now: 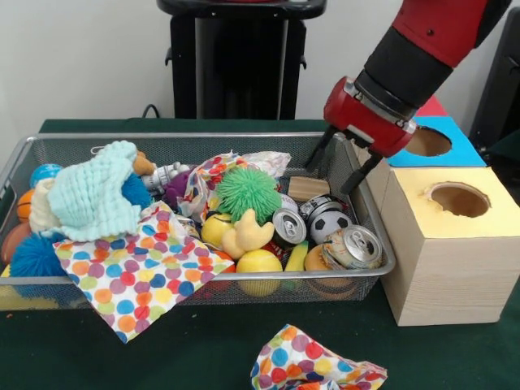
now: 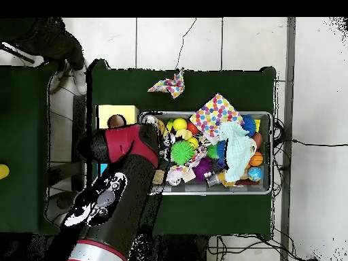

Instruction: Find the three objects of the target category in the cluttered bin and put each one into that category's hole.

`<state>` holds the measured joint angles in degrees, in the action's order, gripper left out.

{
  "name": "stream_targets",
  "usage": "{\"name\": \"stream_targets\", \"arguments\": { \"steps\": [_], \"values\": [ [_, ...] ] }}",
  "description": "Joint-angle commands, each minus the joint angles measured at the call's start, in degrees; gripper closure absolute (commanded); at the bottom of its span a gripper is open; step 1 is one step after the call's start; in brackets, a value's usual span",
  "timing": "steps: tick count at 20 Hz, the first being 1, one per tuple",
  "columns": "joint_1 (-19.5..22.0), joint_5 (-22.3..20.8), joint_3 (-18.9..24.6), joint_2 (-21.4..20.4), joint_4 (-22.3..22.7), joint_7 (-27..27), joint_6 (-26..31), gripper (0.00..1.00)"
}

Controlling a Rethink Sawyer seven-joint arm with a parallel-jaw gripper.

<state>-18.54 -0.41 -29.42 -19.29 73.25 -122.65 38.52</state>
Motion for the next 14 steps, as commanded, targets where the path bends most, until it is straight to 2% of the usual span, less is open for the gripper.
{"name": "stream_targets", "arguments": {
  "steps": [1,8,14],
  "values": [
    [4.45,4.92,9.99,-2.93,6.72,-8.46,-5.1,0.0],
    [7.25,6.68,12.47,-3.97,9.47,-7.54,-7.65,0.0],
    [9.55,2.85,11.28,-7.9,11.59,-0.54,-4.15,0.0]
  ]
}}
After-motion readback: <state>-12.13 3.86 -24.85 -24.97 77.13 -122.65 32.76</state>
